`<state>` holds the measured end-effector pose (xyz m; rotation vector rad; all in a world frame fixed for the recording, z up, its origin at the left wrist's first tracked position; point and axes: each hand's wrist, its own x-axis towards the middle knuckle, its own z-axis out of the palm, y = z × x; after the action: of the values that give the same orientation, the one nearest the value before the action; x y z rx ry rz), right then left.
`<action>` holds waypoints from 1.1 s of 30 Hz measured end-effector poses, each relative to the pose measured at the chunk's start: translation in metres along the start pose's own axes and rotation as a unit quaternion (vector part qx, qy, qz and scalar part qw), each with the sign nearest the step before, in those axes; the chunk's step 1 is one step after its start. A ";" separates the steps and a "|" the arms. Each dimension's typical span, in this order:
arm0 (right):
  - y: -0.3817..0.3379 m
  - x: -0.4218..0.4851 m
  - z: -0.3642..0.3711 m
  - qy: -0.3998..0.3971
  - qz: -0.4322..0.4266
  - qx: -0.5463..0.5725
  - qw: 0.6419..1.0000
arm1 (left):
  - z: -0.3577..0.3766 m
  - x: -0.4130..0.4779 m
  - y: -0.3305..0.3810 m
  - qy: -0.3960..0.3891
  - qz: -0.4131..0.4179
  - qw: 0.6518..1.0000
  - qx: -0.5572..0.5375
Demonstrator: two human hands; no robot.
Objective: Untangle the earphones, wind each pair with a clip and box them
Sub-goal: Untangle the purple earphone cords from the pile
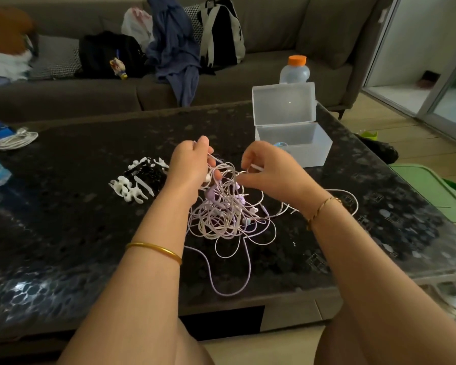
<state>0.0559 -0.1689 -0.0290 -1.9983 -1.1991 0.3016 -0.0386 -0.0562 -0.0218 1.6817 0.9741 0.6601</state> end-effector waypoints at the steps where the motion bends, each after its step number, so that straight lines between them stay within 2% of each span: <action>1: 0.001 0.001 0.001 0.015 -0.014 -0.033 0.999 | 0.000 0.001 -0.001 -0.010 -0.020 1.000 0.006; 5: 0.004 0.002 0.003 0.059 -0.031 -0.036 0.997 | 0.000 0.002 -0.004 -0.028 -0.096 0.993 0.068; 7: 0.005 0.004 0.001 0.074 -0.021 -0.027 0.997 | -0.002 0.001 -0.001 -0.003 -0.097 0.988 0.117; 9: 0.006 0.005 -0.001 0.085 -0.012 -0.009 0.996 | -0.005 -0.001 0.003 0.063 -0.026 0.977 0.202; 11: 0.007 0.005 -0.002 0.090 -0.006 0.007 0.996 | -0.007 -0.003 0.007 0.097 0.117 0.964 0.220; 13: 0.007 0.005 -0.003 0.093 0.002 0.018 0.996 | -0.006 -0.009 0.013 0.087 0.232 0.945 0.215; 15: 0.006 0.005 -0.003 0.095 0.006 0.026 0.995 | -0.003 -0.012 0.018 0.057 0.303 0.922 0.235; 18: 0.005 0.005 -0.003 0.098 0.008 0.039 0.994 | 0.002 -0.013 0.018 0.005 0.338 0.881 0.329; 20: 0.004 0.005 -0.003 0.091 0.014 0.057 0.994 | 0.005 -0.012 0.014 -0.011 0.328 0.874 0.360; 22: 0.004 0.004 -0.004 0.083 0.022 0.076 0.993 | 0.006 -0.012 0.011 -0.023 0.311 0.886 0.343; 27: 0.004 0.004 -0.005 0.083 0.061 0.104 0.989 | 0.004 -0.013 0.011 -0.079 0.180 0.959 0.207; 31: 0.005 0.003 -0.012 0.094 0.091 0.122 0.984 | -0.006 -0.005 0.011 -0.016 0.057 0.995 0.077; 33: 0.005 0.001 -0.017 0.091 0.104 0.150 0.979 | -0.009 -0.001 0.010 0.014 -0.019 1.000 -0.019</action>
<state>0.0693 -0.1775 -0.0208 -1.8418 -0.7802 0.3728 -0.0441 -0.0538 -0.0097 1.6212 1.0050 0.6732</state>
